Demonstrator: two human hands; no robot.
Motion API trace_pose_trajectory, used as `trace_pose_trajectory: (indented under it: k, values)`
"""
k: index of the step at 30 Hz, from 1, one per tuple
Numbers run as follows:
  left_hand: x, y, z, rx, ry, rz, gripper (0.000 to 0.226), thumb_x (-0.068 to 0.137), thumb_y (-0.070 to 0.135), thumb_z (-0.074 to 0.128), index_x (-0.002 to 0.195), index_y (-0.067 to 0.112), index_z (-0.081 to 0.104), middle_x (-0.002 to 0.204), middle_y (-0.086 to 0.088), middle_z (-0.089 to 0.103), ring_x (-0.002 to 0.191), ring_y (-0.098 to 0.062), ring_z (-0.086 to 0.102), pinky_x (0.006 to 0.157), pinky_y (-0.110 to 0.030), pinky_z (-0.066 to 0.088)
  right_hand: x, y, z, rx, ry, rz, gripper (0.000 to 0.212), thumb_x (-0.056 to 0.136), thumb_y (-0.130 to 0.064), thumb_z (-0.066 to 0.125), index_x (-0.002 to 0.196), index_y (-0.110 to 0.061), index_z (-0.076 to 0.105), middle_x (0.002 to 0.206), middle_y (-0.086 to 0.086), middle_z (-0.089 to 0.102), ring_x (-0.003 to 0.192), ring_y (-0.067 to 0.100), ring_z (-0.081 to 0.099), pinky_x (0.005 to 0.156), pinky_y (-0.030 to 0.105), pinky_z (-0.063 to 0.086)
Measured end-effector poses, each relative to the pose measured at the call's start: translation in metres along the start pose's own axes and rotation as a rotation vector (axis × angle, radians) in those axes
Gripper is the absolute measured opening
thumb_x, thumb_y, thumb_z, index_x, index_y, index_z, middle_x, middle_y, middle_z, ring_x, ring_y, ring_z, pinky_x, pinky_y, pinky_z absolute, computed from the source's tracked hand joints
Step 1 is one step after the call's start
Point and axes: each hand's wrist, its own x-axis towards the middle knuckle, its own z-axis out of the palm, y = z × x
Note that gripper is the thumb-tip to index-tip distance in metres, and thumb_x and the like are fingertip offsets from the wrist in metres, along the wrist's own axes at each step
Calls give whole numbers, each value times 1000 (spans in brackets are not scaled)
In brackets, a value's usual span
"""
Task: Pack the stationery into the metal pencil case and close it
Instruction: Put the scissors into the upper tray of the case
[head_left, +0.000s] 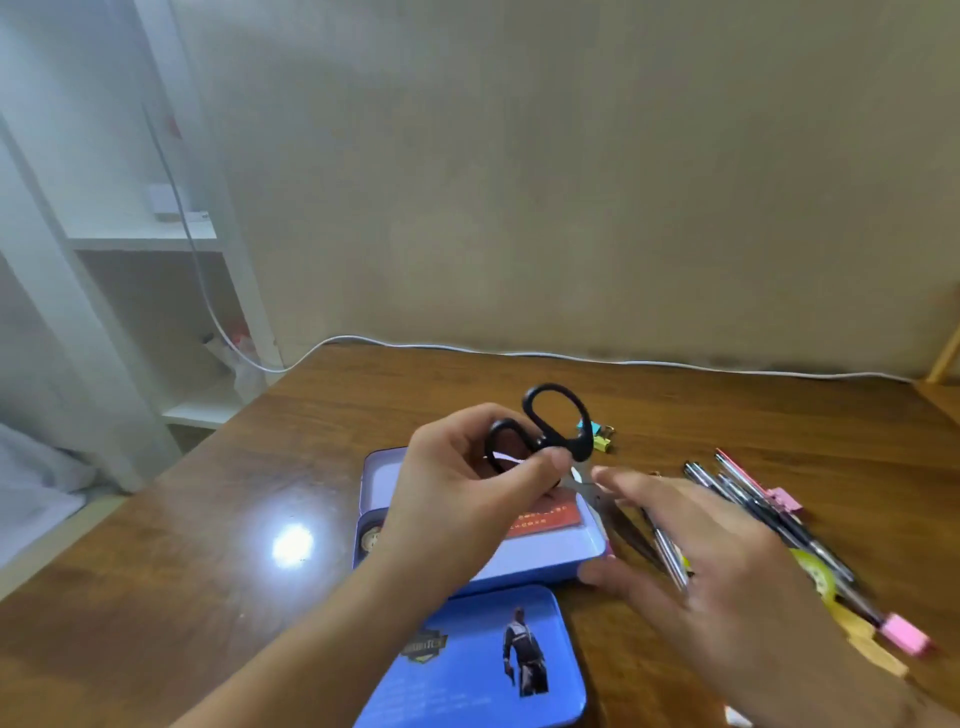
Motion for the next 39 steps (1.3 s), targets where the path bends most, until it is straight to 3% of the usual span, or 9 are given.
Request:
trace_pose_trajectory:
  k: [2,5,8,11,15,20,26,31,39]
  values:
    - [4,-4,-9,-69,36,-65,11,79,2,76,79,-3,66,63,-4,65,66,-25,73,67,-38,62,24,-5,6,97,-48,16,36,84,-53,61,115,-34,60,102,-19,69,90,2,64,74,27,55]
    - [9,-10,-30,-165,12,-146,22,74,12,76,86,-4,66,77,-13,73,73,-27,75,65,-29,60,57,-8,18,214,-44,26,17,82,-21,73,96,-28,68,89,-18,68,84,0,62,73,17,50]
    - [20,-22,-71,72,-134,-58,25,86,34,71,92,10,71,91,-8,75,88,-23,74,73,-31,60,74,-7,36,320,-134,81,17,84,-11,70,90,-26,68,83,-14,66,82,5,61,72,16,49]
    - [29,-46,-110,326,-39,-16,40,85,48,53,98,16,72,92,-8,73,84,-20,67,75,-35,54,78,0,56,293,-266,48,15,87,-12,65,94,-24,66,84,-9,63,79,5,57,67,14,46]
    - [26,-75,-125,732,-197,-20,14,86,27,72,100,29,72,92,9,72,83,-11,63,69,-20,48,76,0,84,203,-472,-80,11,86,-28,64,97,-30,62,86,-11,58,77,3,53,68,18,43]
    - [25,-77,-127,717,-315,-99,31,90,-1,55,95,24,73,90,12,72,83,-7,63,75,-23,48,75,-2,96,102,-579,-121,15,89,-37,61,103,-32,60,88,-15,55,82,5,51,76,29,49]
    - [25,-81,-127,768,-368,-70,21,90,9,61,99,23,73,91,15,71,84,-1,60,69,-9,41,74,-1,106,160,-731,-104,25,94,-18,54,115,-31,62,104,-12,60,99,4,50,89,24,43]
    - [26,-84,-128,765,-390,-74,22,89,9,62,103,24,72,95,11,72,90,-8,63,71,-16,48,73,-3,109,172,-808,-73,34,95,-11,51,119,-33,61,110,-12,49,103,7,49,92,23,41]
    - [27,-86,-131,787,-417,-60,28,84,7,67,101,29,71,93,13,70,88,-10,61,68,-11,44,68,-6,108,164,-682,-99,37,93,-6,54,116,-33,64,110,-9,56,105,5,42,91,24,41]
